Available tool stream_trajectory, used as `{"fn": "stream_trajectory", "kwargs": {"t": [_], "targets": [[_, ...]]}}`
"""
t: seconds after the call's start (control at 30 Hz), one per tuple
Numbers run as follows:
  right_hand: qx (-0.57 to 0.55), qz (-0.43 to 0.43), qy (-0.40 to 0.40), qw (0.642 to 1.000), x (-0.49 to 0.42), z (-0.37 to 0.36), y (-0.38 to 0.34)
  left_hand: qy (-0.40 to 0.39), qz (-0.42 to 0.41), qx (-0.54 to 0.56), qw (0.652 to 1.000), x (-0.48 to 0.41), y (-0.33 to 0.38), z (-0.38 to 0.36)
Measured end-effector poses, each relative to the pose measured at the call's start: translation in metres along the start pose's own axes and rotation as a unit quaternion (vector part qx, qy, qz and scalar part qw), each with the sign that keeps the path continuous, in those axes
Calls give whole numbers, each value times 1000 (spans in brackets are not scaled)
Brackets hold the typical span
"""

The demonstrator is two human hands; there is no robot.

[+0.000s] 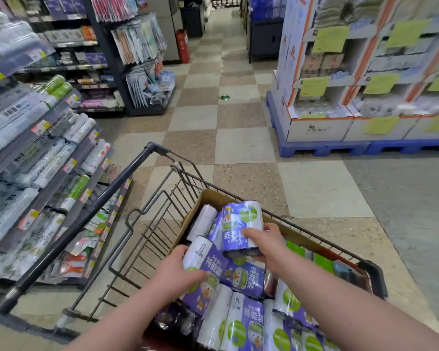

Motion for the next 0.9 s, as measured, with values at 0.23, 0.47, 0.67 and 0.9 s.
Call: {"fn": "stream_trajectory", "kwargs": {"t": [0.23,0.47,0.67,0.9], "targets": [[-21,117,137,983,93,82,-20,-87,-114,99,985,28,40,-8],[-82,132,296,942,212,130,20,-221,-197,164,941,89,57,-42],[-100,127,437,885,344,172,56,-347,-233,112,902,160,66,-114],[-133,151,546,813,484,211,88,-451,-278,63,845,265,72,-175]]}}
Point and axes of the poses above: each hand's wrist, its own x-axis away from the middle knuckle, its own z-axis out of the back of the hand, y = z × x, the point moved 10 cm from there along -x, towards the middle knuckle, and after that the axes turned 11 degrees about z, right-handed, at the moved point
